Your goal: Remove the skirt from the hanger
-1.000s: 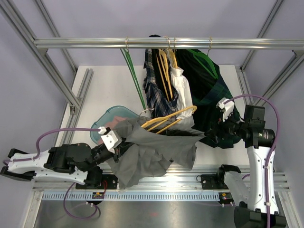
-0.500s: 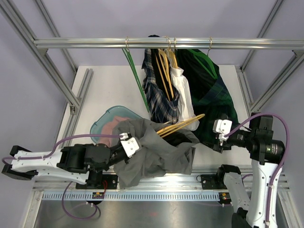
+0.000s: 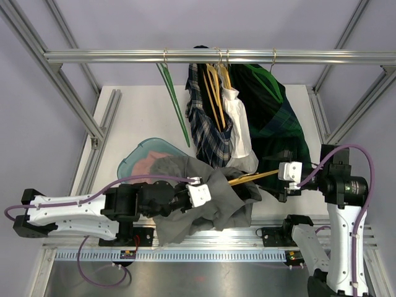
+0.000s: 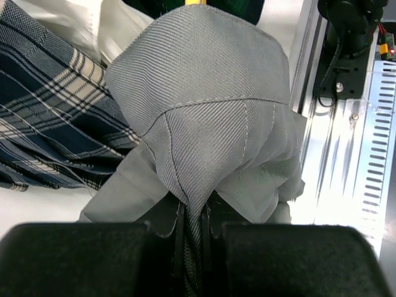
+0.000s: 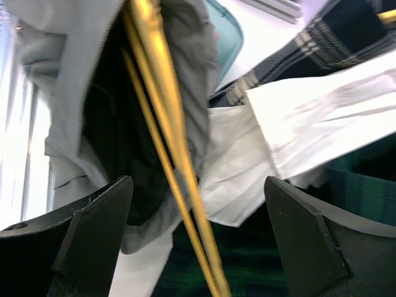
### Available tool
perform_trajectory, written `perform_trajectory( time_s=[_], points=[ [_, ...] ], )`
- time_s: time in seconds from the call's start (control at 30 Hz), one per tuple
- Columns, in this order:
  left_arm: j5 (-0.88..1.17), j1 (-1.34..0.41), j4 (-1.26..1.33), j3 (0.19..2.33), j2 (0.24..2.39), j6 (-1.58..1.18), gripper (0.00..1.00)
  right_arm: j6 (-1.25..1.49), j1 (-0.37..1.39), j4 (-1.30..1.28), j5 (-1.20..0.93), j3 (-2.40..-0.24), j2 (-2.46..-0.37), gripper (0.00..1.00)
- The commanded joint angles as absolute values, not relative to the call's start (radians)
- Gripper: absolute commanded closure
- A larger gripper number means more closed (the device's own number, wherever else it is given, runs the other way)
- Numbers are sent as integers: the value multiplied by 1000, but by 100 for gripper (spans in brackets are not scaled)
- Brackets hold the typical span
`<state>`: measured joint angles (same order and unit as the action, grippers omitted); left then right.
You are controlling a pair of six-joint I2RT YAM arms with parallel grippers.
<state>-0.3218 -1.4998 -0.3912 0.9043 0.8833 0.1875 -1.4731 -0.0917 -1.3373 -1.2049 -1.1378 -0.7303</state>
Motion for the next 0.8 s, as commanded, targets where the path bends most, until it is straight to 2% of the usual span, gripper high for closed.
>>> perform_trajectory(
  time_s=[0.0,0.2,0.33,0.43,0.47,0.6,0.67,0.7,0.73,0.77],
  points=[
    [-242,-1471,-235,977,897,229,100,-1511,-48,-1640,-1238,-1089,-746,6],
    [-138,-1437,-215,991,931,264,100,-1589,-21,-1638,-1197,-1026,-778,11],
    [-104,-1433,-207,985,939,278,100,-1615,-18,-1638,-1196,-1046,-818,20],
    [-110,-1419,-201,979,937,278,100,-1621,-11,-1638,-1198,-1065,-831,40],
    [-113,-1411,-192,965,933,276,100,-1624,-9,-1638,-1198,-1071,-834,60],
    [-115,-1361,-115,893,891,258,99,-1649,-5,-1638,-1168,-1068,-816,96],
    [-101,-1339,-77,862,858,223,97,-1658,-6,-1640,-1140,-1072,-793,100],
    [-104,-1327,-65,832,845,207,91,-1658,-5,-1640,-1106,-1075,-785,100],
    [-113,-1327,-45,815,819,193,79,-1654,-6,-1640,-1088,-1081,-779,100],
    [-118,-1327,-38,801,805,163,73,-1649,-6,-1640,-1071,-1092,-770,100]
  ],
)
